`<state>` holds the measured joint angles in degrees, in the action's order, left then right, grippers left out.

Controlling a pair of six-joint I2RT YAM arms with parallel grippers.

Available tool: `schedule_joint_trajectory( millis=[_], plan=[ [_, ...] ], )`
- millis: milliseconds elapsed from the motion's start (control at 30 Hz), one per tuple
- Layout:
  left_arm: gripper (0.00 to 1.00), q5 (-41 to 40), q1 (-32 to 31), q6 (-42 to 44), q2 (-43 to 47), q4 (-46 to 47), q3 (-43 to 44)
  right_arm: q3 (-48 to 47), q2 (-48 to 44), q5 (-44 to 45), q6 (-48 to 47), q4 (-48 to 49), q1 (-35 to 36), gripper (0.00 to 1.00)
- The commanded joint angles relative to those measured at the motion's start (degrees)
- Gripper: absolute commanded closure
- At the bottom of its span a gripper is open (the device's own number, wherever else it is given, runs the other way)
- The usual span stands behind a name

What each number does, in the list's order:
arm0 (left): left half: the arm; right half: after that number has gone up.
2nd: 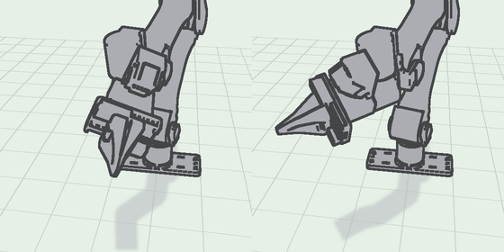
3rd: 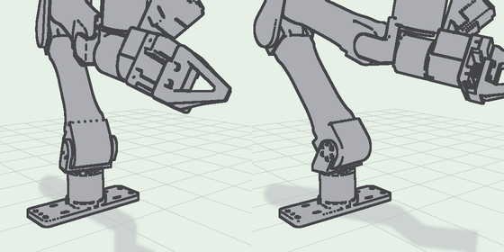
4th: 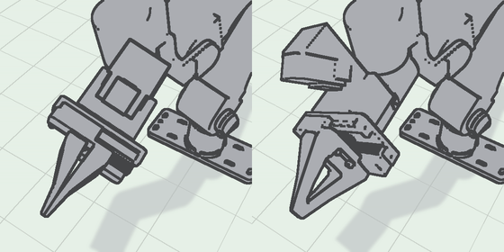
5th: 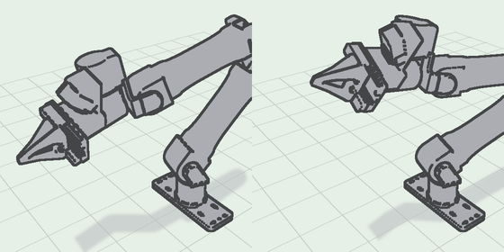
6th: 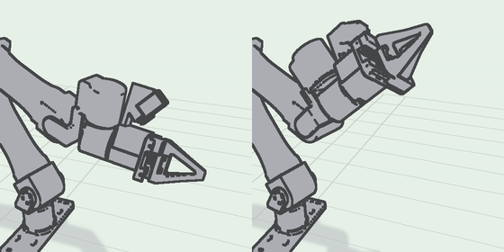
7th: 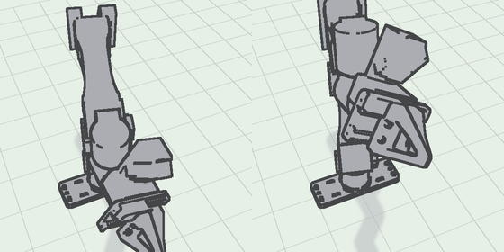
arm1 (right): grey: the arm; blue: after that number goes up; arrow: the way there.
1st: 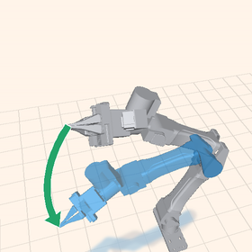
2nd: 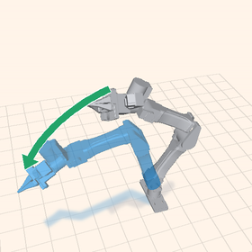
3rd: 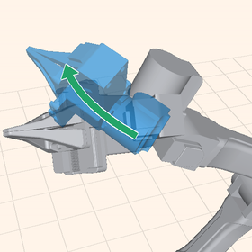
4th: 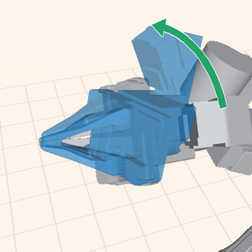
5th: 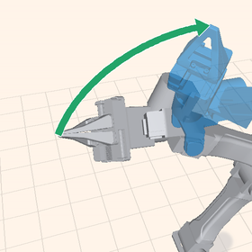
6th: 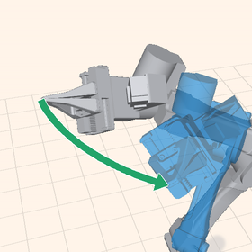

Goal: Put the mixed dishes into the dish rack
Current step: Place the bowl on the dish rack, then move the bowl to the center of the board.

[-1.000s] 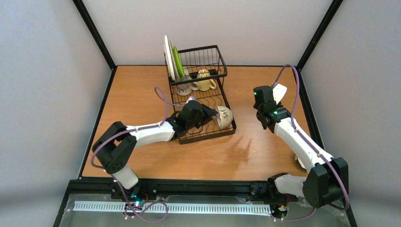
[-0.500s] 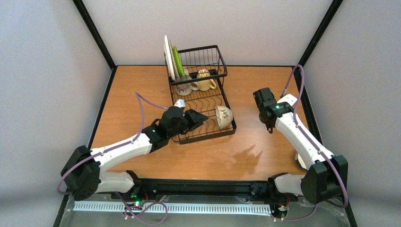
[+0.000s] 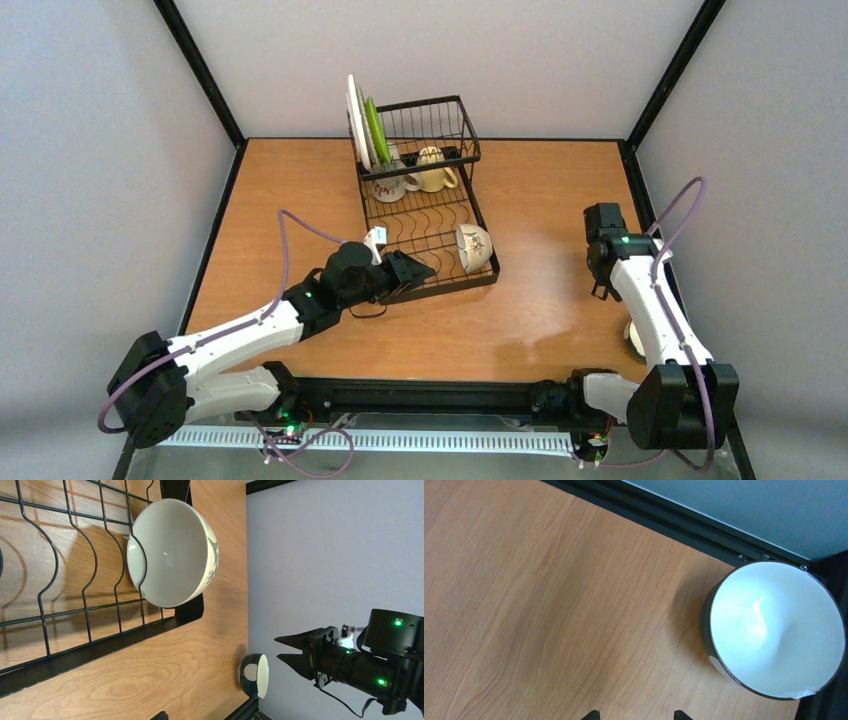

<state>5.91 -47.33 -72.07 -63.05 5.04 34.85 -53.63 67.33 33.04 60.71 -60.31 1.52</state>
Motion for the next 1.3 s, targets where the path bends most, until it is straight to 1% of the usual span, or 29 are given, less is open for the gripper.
schedule_joint_trajectory(
  millis=[0, 100, 200, 633, 1000, 1267],
  plan=[
    [0.04, 2.0, -0.5, 1.3, 1.9, -1.1, -0.5, 1.5, -2.3, -2.4, 2.0, -1.7, -3.8, 0.16],
    [0.04, 2.6, -0.5, 1.1, 2.3, -0.6, -1.1, 2.9, -4.0, -2.7, 1.9, -1.7, -6.7, 0.16],
    [0.04, 3.2, -0.5, 1.0, 2.6, -0.3, -1.5, 4.5, -5.4, -3.7, -0.1, 0.1, -9.9, 0.16],
    [0.04, 3.8, -0.5, 1.7, 2.8, -0.6, -2.2, 7.1, -5.2, -6.0, -3.6, 4.1, -18.7, 0.16],
    [0.03, 4.4, -0.5, 1.6, 2.1, -0.1, -2.0, 8.2, -3.8, -7.4, -5.6, 7.1, -22.2, 0.16],
    [0.03, 4.7, -0.5, 1.1, 2.1, 0.1, -2.4, 11.3, -2.1, -9.5, -6.3, 10.6, -24.2, 0.16]
  ],
)
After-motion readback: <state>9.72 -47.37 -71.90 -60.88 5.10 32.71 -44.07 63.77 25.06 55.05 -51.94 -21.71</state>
